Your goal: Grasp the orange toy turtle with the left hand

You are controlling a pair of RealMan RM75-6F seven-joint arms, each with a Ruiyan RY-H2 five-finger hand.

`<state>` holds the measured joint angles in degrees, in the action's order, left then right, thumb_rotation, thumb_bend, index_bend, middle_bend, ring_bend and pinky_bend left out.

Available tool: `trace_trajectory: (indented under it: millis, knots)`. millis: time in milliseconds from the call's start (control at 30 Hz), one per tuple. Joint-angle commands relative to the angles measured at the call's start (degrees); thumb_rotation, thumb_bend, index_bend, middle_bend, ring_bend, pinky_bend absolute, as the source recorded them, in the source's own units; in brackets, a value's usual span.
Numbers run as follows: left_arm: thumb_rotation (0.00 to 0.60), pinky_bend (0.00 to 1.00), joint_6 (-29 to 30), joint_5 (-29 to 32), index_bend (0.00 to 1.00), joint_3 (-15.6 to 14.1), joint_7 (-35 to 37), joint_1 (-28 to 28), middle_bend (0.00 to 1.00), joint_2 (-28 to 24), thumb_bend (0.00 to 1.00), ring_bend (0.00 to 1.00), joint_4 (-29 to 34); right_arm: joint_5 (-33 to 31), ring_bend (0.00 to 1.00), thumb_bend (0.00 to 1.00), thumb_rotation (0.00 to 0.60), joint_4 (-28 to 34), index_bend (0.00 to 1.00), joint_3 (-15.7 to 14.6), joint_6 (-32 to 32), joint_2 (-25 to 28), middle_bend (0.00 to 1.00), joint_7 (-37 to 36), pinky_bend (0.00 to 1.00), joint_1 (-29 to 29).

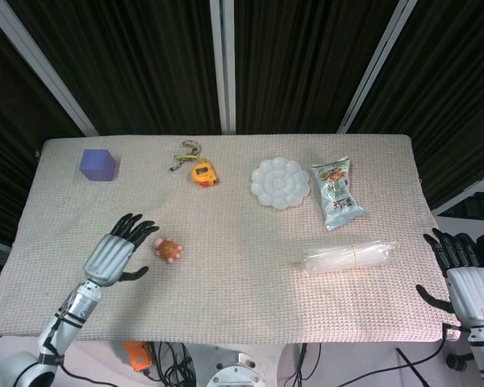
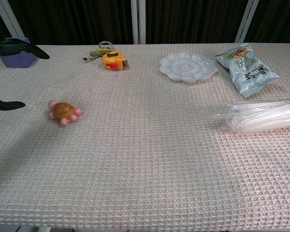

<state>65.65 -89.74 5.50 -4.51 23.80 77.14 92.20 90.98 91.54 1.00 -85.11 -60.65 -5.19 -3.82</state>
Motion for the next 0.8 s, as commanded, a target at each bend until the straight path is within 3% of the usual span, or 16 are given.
trace_trajectory:
  millis: [33,267,800]
  knots:
    - [0.600,0.04,-3.05,2.17,0.15,0.39,-0.91,2.44,0.13,3.75,0.22,0.00,-2.61,-0.10,0.00,0.15,0.600,-0.26,0.00,0.05,0.02,0.11,0.00,-0.38,0.00,-0.05]
    - [0.600,0.04,-5.34,3.12,0.24,-0.18,-4.41,5.00,0.19,8.43,0.23,0.00,-6.24,-0.71,0.00,0.15,0.600,-1.67,0.00,0.09,-0.30,0.38,0.00,-2.70,0.00,0.33]
    - [0.600,0.04,-7.43,7.99,0.34,-0.14,-7.82,7.24,0.31,11.65,0.33,0.00,-12.19,-1.08,0.00,0.15,0.600,-3.26,0.00,0.24,-0.42,0.60,0.00,-4.91,0.00,0.46]
